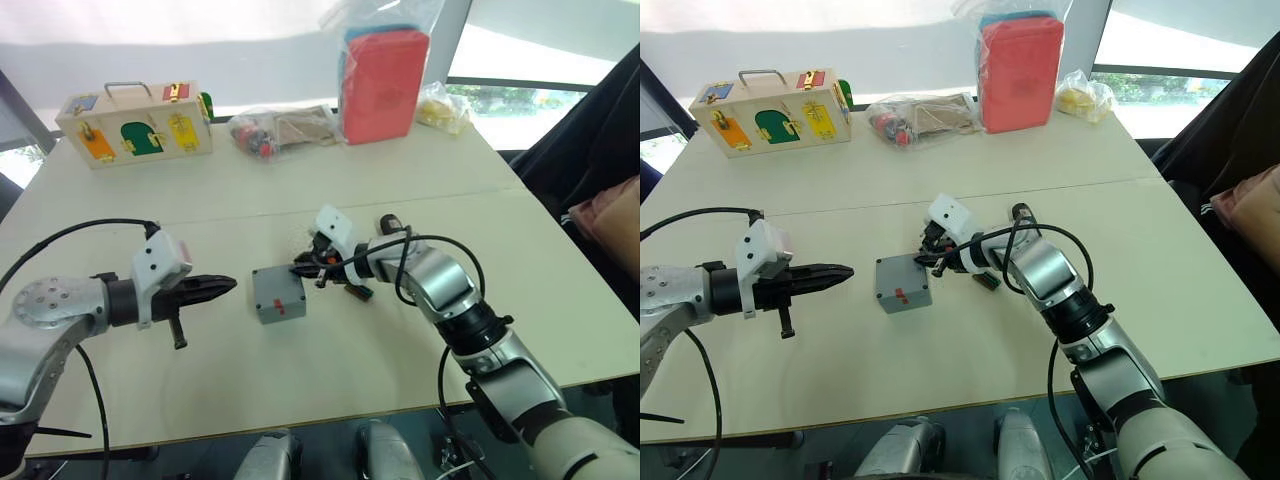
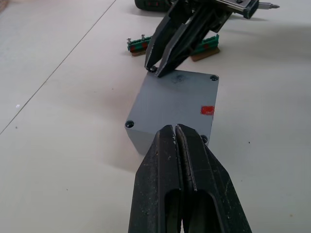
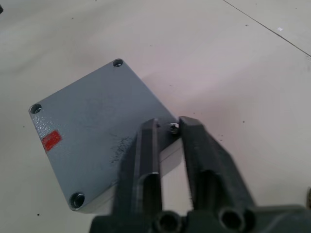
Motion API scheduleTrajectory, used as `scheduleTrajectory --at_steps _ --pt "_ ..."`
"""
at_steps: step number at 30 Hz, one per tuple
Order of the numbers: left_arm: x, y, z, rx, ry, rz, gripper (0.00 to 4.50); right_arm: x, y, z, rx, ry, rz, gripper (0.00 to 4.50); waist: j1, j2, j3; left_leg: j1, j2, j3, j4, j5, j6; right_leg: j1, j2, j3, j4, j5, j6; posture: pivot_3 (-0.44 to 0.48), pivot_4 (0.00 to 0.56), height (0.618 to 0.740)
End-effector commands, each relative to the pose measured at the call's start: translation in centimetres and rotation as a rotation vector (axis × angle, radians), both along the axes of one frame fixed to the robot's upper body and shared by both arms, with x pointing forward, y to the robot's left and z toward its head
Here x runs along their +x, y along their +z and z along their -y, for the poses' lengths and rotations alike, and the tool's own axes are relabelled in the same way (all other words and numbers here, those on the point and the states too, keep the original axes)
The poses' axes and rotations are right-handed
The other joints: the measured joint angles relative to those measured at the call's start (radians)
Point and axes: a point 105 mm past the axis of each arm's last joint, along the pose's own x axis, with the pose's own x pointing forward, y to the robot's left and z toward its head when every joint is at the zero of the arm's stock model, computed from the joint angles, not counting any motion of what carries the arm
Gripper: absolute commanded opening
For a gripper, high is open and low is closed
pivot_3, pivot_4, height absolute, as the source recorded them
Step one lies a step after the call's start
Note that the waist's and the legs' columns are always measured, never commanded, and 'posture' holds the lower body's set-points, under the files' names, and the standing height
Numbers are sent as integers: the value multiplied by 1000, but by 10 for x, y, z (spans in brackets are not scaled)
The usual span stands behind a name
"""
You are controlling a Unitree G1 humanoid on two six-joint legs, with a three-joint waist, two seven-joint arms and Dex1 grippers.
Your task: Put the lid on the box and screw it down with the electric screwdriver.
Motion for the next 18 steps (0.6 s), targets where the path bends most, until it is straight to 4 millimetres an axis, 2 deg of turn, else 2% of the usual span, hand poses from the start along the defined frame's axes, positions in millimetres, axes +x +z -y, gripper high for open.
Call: scheduleTrajectory --at_steps 1,4,7,10,13,16,18 --pt "1 9 2 -1 -6 40 0 -5 9 -4 23 35 24 2319 0 0 0 0 0 0 0 0 0 0 0 0 0 0 0 0 150 740" --pt "1 9 2 0 -7 40 0 -6 25 -1 46 40 55 3501 1 0 0 0 0 0 0 0 0 0 0 0 0 0 0 0 150 740" --pt "1 10 4 -5 -14 42 0 -5 42 6 60 21 91 4464 2 0 0 0 0 0 0 0 0 0 0 0 0 0 0 0 150 740" --pt "1 13 9 -17 -38 49 0 -1 62 21 73 -42 117 4464 3 0 0 0 0 0 0 0 1 0 0 0 0 0 0 0 150 740" --pt "-2 19 21 -35 -113 56 0 9 73 63 -52 -184 116 4464 8 2 2 -1 0 0 1 -2 3 0 0 0 0 0 0 0 150 740" --pt "0 24 25 -46 -145 65 0 13 74 91 -160 -284 37 4464 7 1 2 -1 -1 0 1 -2 3 1 -2 -1 -1 0 0 0 150 740" --pt "2 24 27 -45 -162 69 0 15 67 112 -269 -406 -95 4464 4 2 2 -1 -1 0 1 -2 4 1 -2 -1 -2 0 0 0 150 740"
